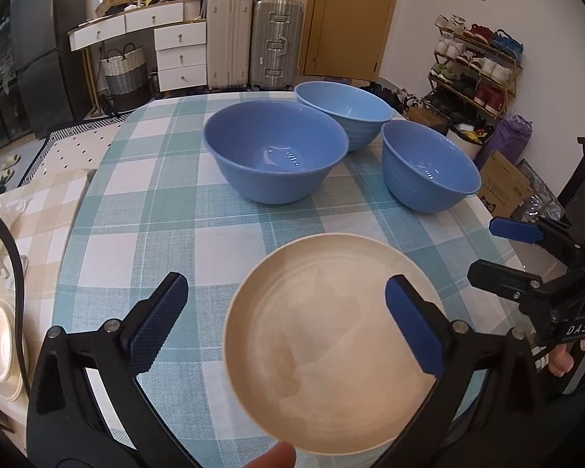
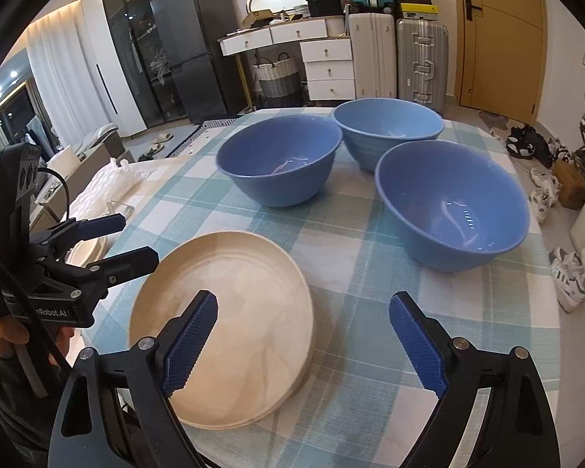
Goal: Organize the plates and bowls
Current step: 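Move both grippers toward the rim of the largest blue bowl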
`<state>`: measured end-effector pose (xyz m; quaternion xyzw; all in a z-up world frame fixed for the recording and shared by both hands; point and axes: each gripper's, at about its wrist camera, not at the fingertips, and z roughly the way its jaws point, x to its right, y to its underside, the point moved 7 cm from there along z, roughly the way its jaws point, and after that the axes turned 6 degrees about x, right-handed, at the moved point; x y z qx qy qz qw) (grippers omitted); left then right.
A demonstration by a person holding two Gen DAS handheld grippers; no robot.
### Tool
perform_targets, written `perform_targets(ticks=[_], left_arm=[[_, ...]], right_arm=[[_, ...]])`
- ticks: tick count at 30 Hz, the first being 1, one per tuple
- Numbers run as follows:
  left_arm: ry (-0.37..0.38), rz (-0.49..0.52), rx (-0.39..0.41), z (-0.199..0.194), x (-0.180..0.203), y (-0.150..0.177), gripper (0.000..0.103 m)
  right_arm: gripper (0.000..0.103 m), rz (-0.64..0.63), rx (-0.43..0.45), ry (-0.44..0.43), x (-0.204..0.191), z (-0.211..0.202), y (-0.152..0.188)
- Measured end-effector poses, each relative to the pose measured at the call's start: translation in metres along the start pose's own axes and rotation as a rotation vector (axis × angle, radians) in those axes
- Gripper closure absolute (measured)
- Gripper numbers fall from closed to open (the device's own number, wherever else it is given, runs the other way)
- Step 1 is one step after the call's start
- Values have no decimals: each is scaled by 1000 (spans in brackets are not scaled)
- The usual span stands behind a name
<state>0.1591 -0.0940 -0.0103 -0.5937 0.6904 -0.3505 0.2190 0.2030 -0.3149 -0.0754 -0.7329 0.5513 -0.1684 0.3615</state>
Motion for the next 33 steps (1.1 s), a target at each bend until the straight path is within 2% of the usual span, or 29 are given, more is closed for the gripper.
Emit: perform_targets(ticks=[10, 19, 27, 33], left_arm=[[17, 73, -14, 15, 40, -31, 3], [25, 105, 9, 11, 67, -59, 2], [31, 148, 8, 21, 102, -83, 3], [42, 174, 38, 14, 131, -101, 3]], right_arm=[[7, 58, 38, 80, 43, -24, -8], [7, 127, 96, 103, 75, -47, -15], [6, 161, 131, 136, 101, -64, -24], [6, 207, 159, 151, 126, -80, -32]])
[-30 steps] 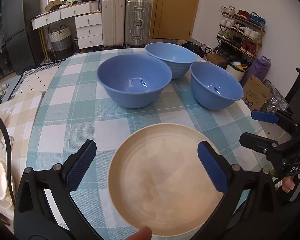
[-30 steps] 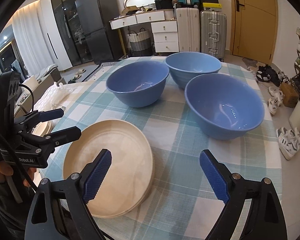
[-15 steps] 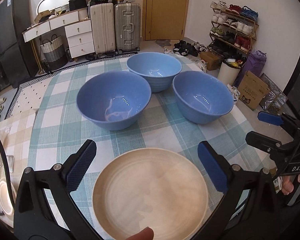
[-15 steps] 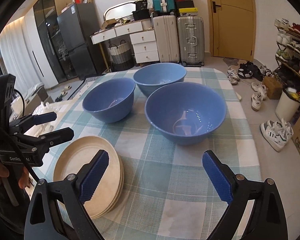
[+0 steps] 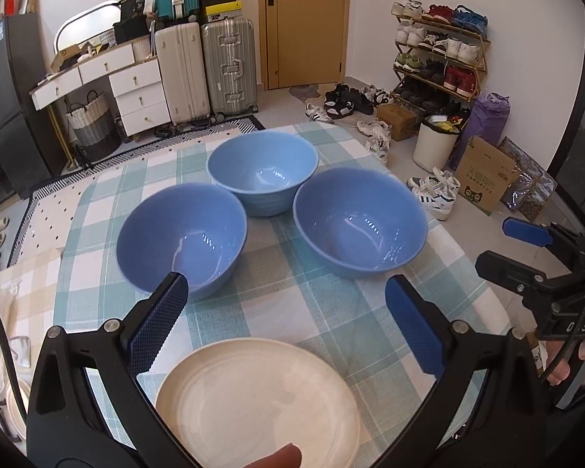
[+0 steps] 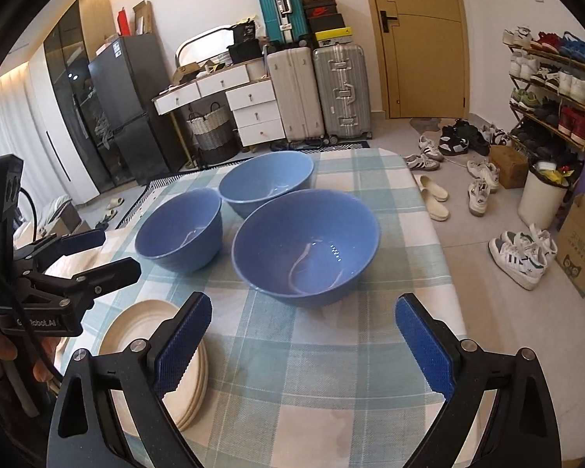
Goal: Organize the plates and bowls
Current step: 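Move both grippers toward the rim of the largest blue bowl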
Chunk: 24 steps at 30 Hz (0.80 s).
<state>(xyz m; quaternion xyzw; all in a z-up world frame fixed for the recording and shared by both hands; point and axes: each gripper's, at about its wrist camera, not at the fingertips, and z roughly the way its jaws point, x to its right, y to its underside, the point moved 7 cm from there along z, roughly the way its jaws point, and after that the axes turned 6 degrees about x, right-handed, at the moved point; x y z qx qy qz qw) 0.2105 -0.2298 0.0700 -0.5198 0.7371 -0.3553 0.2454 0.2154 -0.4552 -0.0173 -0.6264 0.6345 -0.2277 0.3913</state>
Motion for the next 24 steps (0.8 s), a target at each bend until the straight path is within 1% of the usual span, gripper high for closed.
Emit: perform_targets(ticks=[5, 9, 16, 24], left_arm=[[0, 14, 13, -3, 15, -18, 3], [5, 23, 10, 1, 26, -29, 3], [16, 14, -18, 29, 24, -29, 3], [19, -19, -69, 73, 8, -27, 3]], right_arm=[[6, 52, 43, -1, 17, -11, -16], [6, 90, 55, -9, 27, -11, -23], [6, 96, 14, -13, 31, 10, -22], [6, 100, -42, 3, 39, 42, -15]])
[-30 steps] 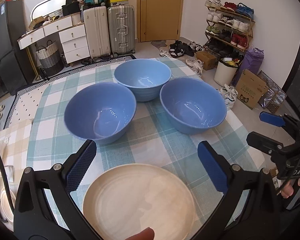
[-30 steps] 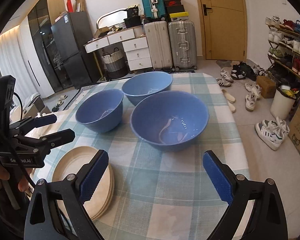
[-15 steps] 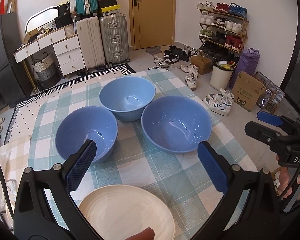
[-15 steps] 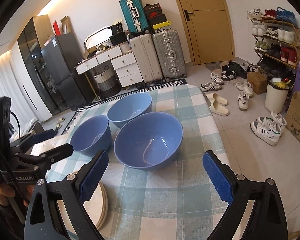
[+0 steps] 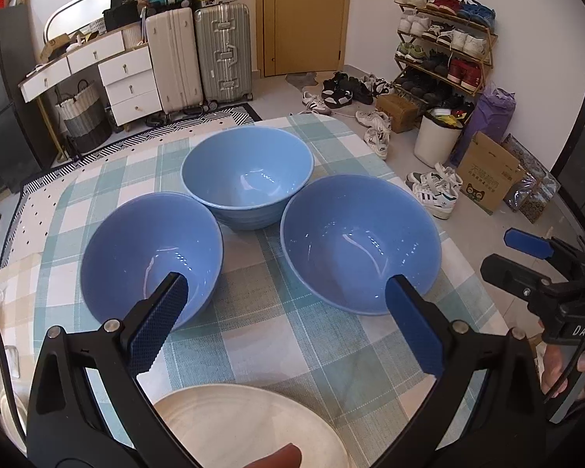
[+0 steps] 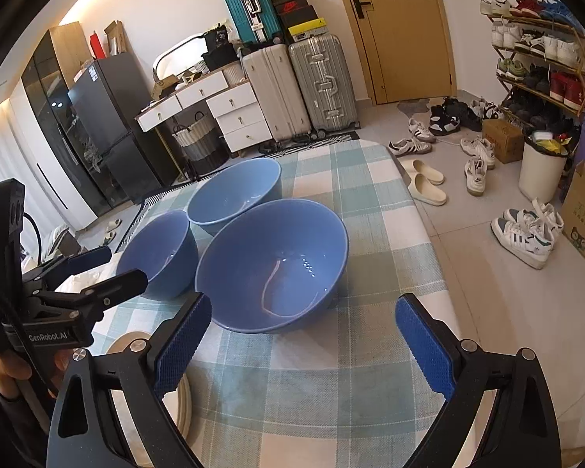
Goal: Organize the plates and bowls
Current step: 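Move both grippers toward the rim of the largest blue bowl, then close the left gripper on the blue bowl rim while the right gripper closes on it too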
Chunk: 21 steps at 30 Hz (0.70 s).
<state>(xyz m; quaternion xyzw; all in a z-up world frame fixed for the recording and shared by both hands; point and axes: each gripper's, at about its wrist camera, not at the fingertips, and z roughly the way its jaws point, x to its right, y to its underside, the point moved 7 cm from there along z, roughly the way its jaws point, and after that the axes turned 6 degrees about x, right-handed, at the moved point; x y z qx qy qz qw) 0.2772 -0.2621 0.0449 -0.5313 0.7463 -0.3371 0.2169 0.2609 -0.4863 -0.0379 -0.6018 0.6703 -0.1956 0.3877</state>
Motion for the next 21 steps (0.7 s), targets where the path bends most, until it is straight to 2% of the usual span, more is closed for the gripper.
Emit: perform_targets(ticks=[8, 21], left_arm=[[19, -45, -44, 44, -17, 0, 4], [35, -67, -93, 89, -26, 4, 5]], right_arm=[[6, -9, -38, 16, 4, 30, -3], [6, -28, -99, 23, 0, 69, -6]])
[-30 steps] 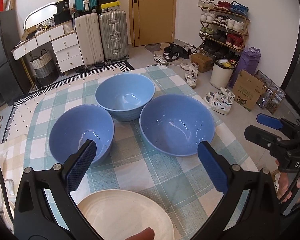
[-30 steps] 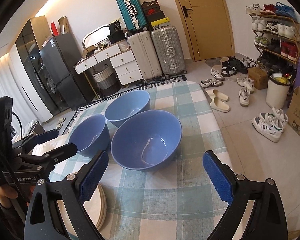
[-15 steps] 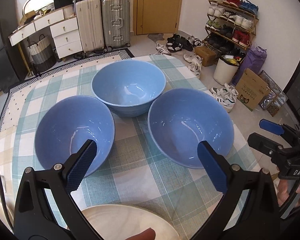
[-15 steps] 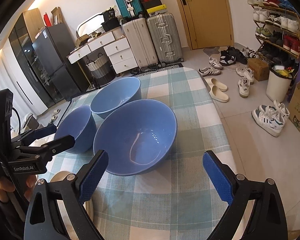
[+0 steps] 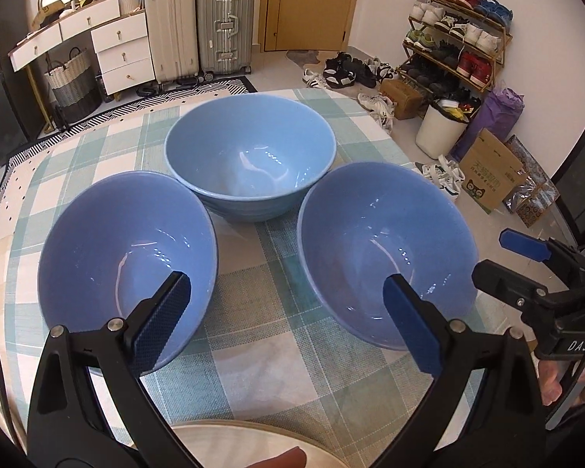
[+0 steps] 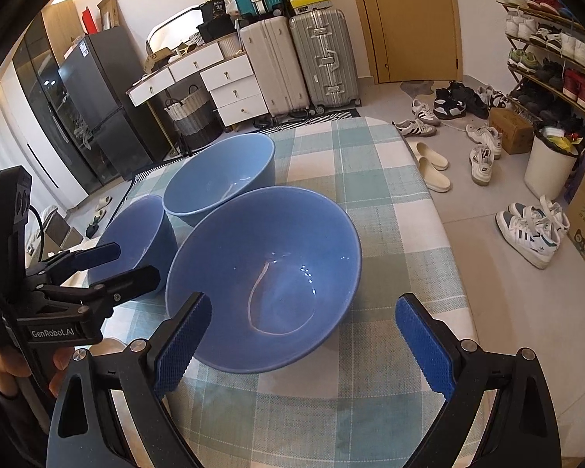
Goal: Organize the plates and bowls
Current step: 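Close the left gripper on the blue bowl rim while the right gripper closes on it too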
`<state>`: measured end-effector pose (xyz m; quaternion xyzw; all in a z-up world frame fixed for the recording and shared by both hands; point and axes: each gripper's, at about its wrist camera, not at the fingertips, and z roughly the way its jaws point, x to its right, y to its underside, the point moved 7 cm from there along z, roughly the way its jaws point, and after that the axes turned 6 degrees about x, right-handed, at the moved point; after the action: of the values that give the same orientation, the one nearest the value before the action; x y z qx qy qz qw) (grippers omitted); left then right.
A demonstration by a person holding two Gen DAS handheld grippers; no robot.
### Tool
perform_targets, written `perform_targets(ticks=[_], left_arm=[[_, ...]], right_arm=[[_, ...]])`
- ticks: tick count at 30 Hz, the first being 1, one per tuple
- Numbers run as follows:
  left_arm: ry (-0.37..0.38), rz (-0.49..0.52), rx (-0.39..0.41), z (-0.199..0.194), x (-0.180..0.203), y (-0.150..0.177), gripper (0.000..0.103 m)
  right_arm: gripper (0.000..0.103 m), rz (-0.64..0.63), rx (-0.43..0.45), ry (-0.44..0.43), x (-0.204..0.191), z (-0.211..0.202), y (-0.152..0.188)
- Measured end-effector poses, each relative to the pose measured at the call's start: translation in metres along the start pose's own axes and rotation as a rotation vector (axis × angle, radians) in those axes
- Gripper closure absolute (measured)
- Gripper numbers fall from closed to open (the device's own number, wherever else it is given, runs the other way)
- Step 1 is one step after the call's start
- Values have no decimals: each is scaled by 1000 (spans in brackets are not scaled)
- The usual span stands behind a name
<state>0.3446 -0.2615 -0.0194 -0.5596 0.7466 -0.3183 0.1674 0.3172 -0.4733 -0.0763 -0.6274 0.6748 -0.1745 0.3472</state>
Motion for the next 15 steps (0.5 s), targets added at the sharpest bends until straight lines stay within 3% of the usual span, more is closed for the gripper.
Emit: perform_targets(ticks=[15], left_arm=[[8, -16, -16, 42, -4, 5, 7]], right_arm=[[6, 11, -57, 18, 9, 36, 6]])
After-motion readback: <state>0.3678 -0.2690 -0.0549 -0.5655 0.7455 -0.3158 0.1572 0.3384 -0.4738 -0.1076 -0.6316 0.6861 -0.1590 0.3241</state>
